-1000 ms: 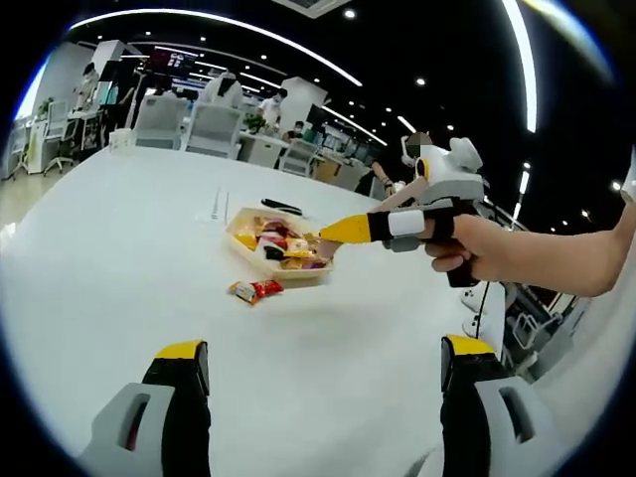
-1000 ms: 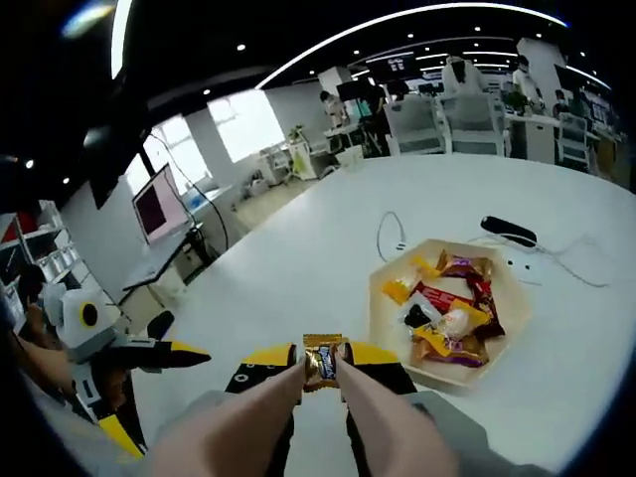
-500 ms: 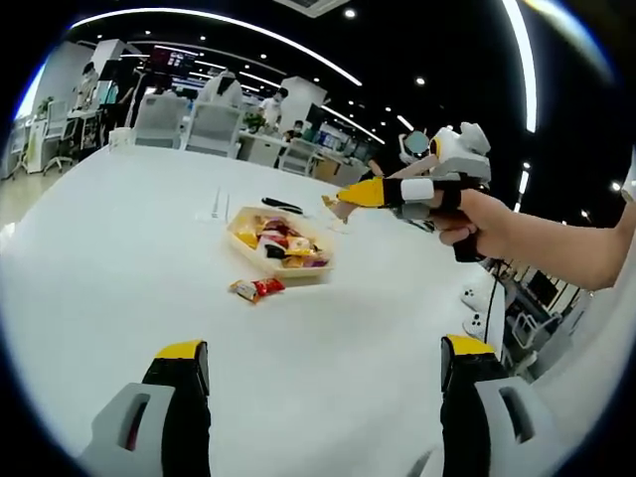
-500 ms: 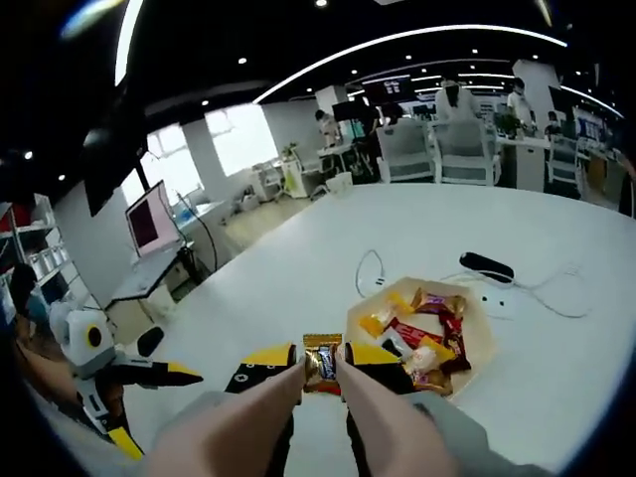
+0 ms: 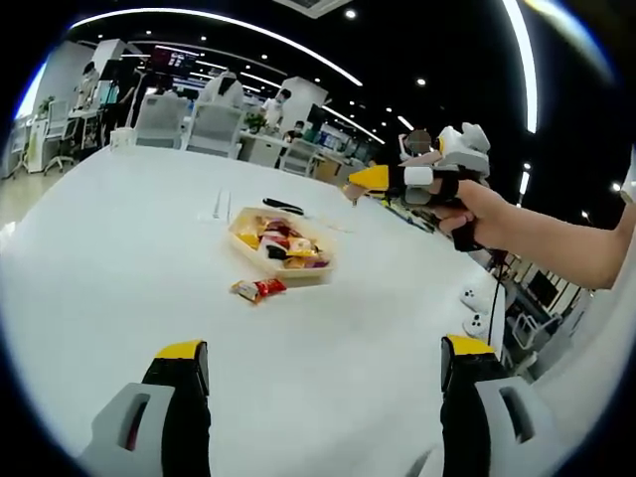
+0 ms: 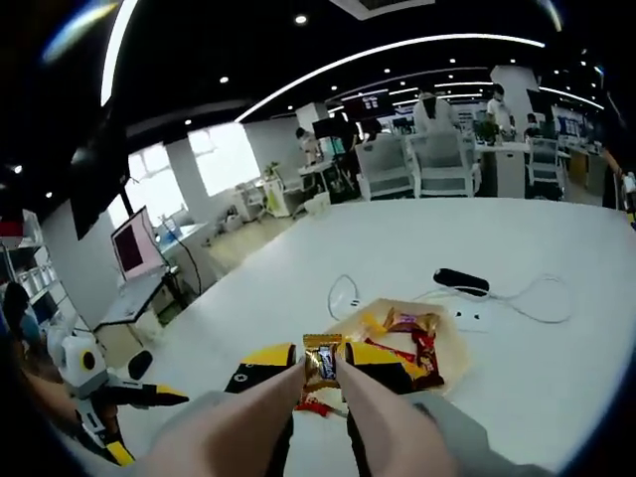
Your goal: Place the target food into the container with the food tongs after gripping and lifting it, then release it inside without dropping or visibly crushing the food.
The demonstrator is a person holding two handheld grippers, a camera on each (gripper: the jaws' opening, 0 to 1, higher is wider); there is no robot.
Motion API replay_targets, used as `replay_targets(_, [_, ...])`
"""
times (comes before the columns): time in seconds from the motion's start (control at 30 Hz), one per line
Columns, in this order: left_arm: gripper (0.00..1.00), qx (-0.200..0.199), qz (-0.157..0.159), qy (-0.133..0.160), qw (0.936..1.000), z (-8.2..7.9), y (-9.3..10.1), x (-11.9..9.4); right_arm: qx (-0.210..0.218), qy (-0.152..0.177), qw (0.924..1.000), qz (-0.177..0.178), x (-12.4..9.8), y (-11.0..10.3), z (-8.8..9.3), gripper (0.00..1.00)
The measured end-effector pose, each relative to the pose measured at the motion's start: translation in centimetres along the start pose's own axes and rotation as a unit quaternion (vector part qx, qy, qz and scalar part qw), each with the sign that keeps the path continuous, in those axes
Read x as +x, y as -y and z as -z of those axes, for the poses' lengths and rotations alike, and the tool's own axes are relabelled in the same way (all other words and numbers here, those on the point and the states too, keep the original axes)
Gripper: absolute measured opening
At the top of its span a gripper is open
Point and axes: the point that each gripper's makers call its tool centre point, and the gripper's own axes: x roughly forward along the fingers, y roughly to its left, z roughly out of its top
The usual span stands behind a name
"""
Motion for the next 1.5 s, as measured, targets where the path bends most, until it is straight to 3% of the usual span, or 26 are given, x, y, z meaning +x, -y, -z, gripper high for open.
replay_targets(0.33, [0.97, 0.003, 0.000, -0.003, 1.0000, 0.0, 0.3, 0.3, -0.001, 0.034, 0.9994, 0.001, 0.1, -0.4, -3.0, 0.19])
replay_targets(0.7, [0.97, -0.002, 0.000, 0.004, 1.0000, -0.3, 0.0, 0.2, -0.006, 0.058, 0.9982, 0.015, -0.3, 0.3, -5.0, 0.19])
replay_targets(0.77, [0.97, -0.001, 0.000, 0.010, 0.9999, -0.7, 0.1, 0.0, 0.035, 0.104, 0.9939, 0.004, -0.7, 0.3, -6.3, 0.19])
replay_targets(0.8, [0.97, 0.002, 0.000, 0.011, 0.9999, -0.7, 0.2, -0.2, 0.030, 0.101, 0.9943, 0.018, -0.7, 0.9, -6.1, 0.18])
replay_targets(1.1, [0.97, -0.013, -0.003, 0.005, 0.9999, 0.1, -0.4, -0.4, 0.014, 0.105, 0.9938, 0.034, -0.1, 1.7, -6.7, 0.19])
replay_targets(1.5, [0.97, -0.017, -0.003, 0.004, 0.9998, -0.2, -0.7, 0.0, 0.015, 0.111, 0.9934, 0.025, 1.4, 1.3, -7.5, 0.19])
